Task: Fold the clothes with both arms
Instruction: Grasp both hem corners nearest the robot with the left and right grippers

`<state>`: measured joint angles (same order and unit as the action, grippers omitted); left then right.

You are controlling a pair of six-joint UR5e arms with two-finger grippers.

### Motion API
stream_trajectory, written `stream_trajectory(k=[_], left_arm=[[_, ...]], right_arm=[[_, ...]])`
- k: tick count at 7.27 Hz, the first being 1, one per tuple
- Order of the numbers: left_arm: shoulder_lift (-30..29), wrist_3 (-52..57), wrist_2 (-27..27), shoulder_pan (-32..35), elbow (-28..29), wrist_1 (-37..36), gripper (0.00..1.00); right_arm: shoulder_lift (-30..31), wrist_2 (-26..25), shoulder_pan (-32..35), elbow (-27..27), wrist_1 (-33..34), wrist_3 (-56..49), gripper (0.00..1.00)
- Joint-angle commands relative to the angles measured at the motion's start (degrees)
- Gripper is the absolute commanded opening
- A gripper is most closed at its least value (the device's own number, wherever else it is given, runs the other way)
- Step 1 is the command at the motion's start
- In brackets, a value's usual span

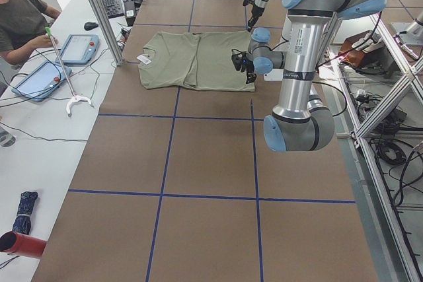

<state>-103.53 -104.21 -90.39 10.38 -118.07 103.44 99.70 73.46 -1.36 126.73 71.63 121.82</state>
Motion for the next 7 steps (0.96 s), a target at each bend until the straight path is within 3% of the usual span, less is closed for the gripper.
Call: stream_trajectory(k=[1, 4, 7], left_arm=[[0.9, -0.8, 0.6, -1.1, 0.6, -1.3, 0.81], [2.3, -0.9, 0.6, -2.7, 1.0, -1.3, 0.78], [2.2, -1.1, 0.5, -4.0, 2.0, -1.3, 0.65]], right_arm=[[0.1, -0.2, 0.0, 0.0, 0.0, 0.0, 0.0], [0.1, -0.2, -0.1, 0.1, 0.0, 0.0, 0.0], [0.1, -0.2, -0.1, 0.1, 0.0, 0.0, 0.0]])
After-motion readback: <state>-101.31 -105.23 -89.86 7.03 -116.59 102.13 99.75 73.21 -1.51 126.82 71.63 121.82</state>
